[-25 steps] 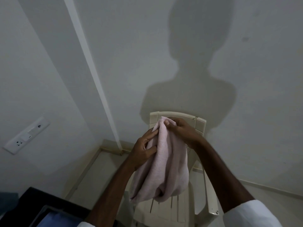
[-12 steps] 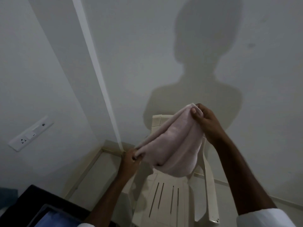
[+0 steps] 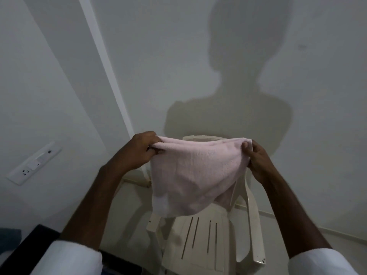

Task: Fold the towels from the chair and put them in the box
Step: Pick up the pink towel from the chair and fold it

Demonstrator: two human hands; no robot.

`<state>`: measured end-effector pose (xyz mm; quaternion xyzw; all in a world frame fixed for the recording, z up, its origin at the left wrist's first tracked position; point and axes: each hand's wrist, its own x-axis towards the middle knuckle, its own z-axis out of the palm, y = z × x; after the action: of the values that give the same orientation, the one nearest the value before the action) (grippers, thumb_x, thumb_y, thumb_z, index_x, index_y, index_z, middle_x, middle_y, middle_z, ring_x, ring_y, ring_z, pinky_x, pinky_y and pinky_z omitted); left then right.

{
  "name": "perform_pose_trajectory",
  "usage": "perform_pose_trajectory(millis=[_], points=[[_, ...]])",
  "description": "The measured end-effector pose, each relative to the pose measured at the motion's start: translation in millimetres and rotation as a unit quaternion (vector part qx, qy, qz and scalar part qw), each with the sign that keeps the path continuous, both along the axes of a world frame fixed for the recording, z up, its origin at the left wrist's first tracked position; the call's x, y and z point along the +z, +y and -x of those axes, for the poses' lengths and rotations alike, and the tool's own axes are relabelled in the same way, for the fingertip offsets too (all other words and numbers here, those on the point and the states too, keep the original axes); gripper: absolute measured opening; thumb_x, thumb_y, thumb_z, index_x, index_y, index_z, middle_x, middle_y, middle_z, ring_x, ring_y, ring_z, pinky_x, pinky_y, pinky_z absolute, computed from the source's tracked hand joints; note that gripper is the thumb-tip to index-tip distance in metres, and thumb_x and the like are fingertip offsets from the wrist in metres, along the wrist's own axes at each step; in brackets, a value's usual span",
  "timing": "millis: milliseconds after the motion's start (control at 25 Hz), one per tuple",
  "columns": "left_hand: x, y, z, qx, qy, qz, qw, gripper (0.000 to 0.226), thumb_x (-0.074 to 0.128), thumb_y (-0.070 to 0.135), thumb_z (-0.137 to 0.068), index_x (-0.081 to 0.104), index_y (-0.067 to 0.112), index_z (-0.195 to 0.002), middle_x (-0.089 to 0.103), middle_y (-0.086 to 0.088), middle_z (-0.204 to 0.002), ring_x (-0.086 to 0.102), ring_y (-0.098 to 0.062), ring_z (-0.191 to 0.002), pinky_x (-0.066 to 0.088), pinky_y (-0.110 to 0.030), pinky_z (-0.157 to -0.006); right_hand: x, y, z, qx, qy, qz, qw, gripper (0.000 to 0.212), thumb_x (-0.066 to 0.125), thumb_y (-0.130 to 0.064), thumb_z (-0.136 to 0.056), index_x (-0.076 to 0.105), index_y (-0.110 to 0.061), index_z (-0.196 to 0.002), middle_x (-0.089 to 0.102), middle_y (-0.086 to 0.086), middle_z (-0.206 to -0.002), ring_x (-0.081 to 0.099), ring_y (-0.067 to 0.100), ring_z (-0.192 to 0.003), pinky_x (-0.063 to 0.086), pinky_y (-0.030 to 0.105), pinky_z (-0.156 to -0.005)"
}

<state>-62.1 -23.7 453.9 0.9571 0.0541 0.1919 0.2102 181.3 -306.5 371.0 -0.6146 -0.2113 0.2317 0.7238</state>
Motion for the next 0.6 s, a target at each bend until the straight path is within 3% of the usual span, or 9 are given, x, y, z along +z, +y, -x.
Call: perform_pose_trajectory(millis=[120,200,280,400,520,600], points=[[-11.1,12.3,3.2,0.023,-0.007,0.008,1.000,0.003,0.068,0.014,-0.086,0.068,0.014,-0.089,0.058,0.002,-0.081,0.055,-0.010,-0.074,0.043,-0.024,-0.064,7.0,-0.2,-7.1,0.023,0.020,-0.066,0.997,0.088,0.071,-0.064,-0.078,0.058,0.005,-0.132,0.062,0.026,-0.129,0.060,0.034,-0.115,0.055,0.041,-0.089],[-11.4,18.1,3.7,0.065,0.019,-0.007,0.998,0.011,0.070,0.028,-0.087,0.067,0.019,-0.093,0.060,0.008,-0.086,0.058,-0.010,-0.077,0.049,-0.028,-0.065,18.8,0.8,-8.8,0.026,-0.007,-0.030,0.999,0.083,0.073,-0.063,-0.077,0.061,0.002,-0.126,0.065,0.020,-0.123,0.060,0.031,-0.111,0.052,0.042,-0.090],[-7.6,20.9,5.1,0.071,0.047,-0.025,0.996,0.017,0.071,0.040,-0.085,0.066,0.024,-0.089,0.062,0.012,-0.088,0.059,-0.008,-0.078,0.052,-0.034,-0.064,21.5,0.6,-13.0,0.013,-0.058,0.016,0.998,0.059,0.074,-0.053,-0.081,0.065,-0.002,-0.111,0.066,0.011,-0.103,0.058,0.025,-0.096,0.047,0.036,-0.077],[0.2,24.4,4.5,0.056,0.013,0.018,0.998,0.019,0.069,0.045,-0.086,0.065,0.027,-0.086,0.064,0.014,-0.089,0.061,-0.007,-0.081,0.051,-0.032,-0.060,20.0,-6.7,-16.4,0.044,-0.056,-0.032,0.997,0.021,0.064,-0.023,-0.095,0.058,-0.003,-0.099,0.059,0.011,-0.092,0.055,0.020,-0.084,0.044,0.028,-0.067],[-2.2,34.1,5.2,0.149,0.052,-0.096,0.983,0.027,0.063,0.055,-0.084,0.059,0.029,-0.086,0.062,0.013,-0.085,0.061,-0.015,-0.078,0.045,-0.031,-0.064,24.1,-6.4,-15.7,0.031,-0.079,-0.002,0.996,0.020,0.063,-0.020,-0.095,0.058,-0.001,-0.095,0.057,0.007,-0.085,0.054,0.012,-0.078,0.040,0.028,-0.065],[-11.9,32.8,5.0,0.171,0.055,-0.100,0.979,0.024,0.066,0.050,-0.085,0.058,0.027,-0.085,0.061,0.011,-0.084,0.060,-0.016,-0.076,0.041,-0.030,-0.063,25.2,-3.6,-15.2,0.032,-0.077,-0.003,0.996,0.016,0.063,-0.017,-0.095,0.057,-0.003,-0.091,0.055,0.005,-0.081,0.052,0.011,-0.074,0.040,0.027,-0.063]])
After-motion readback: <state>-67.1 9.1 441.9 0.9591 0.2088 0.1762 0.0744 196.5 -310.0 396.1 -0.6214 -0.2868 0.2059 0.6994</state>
